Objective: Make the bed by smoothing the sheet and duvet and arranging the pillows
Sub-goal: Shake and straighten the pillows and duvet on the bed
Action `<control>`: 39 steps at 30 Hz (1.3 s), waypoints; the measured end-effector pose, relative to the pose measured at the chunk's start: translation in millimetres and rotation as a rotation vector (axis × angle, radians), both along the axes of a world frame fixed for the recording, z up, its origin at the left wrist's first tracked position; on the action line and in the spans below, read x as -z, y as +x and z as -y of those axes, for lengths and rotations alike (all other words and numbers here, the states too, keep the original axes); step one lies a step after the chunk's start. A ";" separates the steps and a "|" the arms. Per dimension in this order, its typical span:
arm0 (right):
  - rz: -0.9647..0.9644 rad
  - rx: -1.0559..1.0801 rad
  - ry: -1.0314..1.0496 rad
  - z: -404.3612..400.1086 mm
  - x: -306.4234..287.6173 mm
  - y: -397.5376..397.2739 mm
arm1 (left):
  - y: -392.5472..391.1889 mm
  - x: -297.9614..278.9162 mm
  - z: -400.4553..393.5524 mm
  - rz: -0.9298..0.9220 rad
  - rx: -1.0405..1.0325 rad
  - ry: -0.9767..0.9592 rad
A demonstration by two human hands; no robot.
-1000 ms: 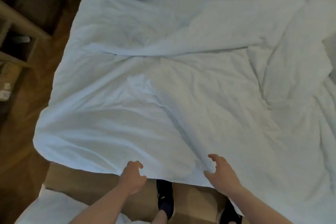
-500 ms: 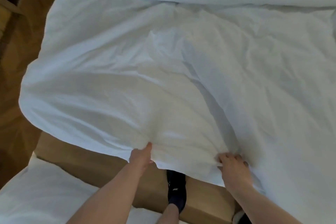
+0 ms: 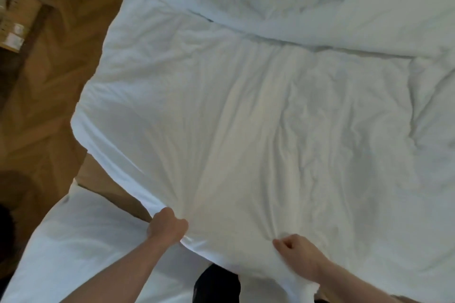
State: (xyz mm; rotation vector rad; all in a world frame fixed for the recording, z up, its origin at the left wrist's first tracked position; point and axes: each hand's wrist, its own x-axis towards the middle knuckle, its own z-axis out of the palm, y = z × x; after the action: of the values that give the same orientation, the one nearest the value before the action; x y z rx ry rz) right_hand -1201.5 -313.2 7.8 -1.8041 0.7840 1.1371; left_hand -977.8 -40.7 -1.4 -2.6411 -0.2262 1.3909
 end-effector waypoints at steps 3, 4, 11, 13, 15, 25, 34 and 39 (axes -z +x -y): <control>-0.010 0.015 0.006 -1.7 -30.4 8.9 | 3.1 -28.6 3.2 0.007 0.049 0.009; -0.009 0.008 0.022 -3.1 -41.3 8.8 | 1.6 -37.4 3.4 0.010 0.069 0.017; 0.020 0.033 0.016 8.6 -92.9 4.2 | -34.6 -78.4 -0.5 0.221 -0.240 -0.173; 0.035 0.125 0.064 19.3 -113.8 7.5 | -46.8 -90.9 4.8 0.323 -0.409 -0.300; 0.058 0.201 0.132 31.4 -141.9 11.6 | -55.3 -103.3 10.8 0.363 -0.474 -0.351; -0.045 0.164 0.320 26.5 -235.9 -32.4 | -68.3 -184.6 26.0 0.263 0.002 -0.224; -0.067 0.146 0.226 0.3 -255.5 -66.8 | -93.5 -232.2 -20.5 0.258 0.109 -0.215; -0.011 0.217 0.191 14.9 -272.5 -51.1 | -101.8 -237.8 -13.5 0.230 0.002 -0.242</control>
State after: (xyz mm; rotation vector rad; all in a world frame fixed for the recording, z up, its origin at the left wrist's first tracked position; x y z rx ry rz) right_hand -1252.6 -328.1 280.3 -1.5177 0.8267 1.0427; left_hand -1079.6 -27.2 236.4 -2.9995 -0.0845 1.1781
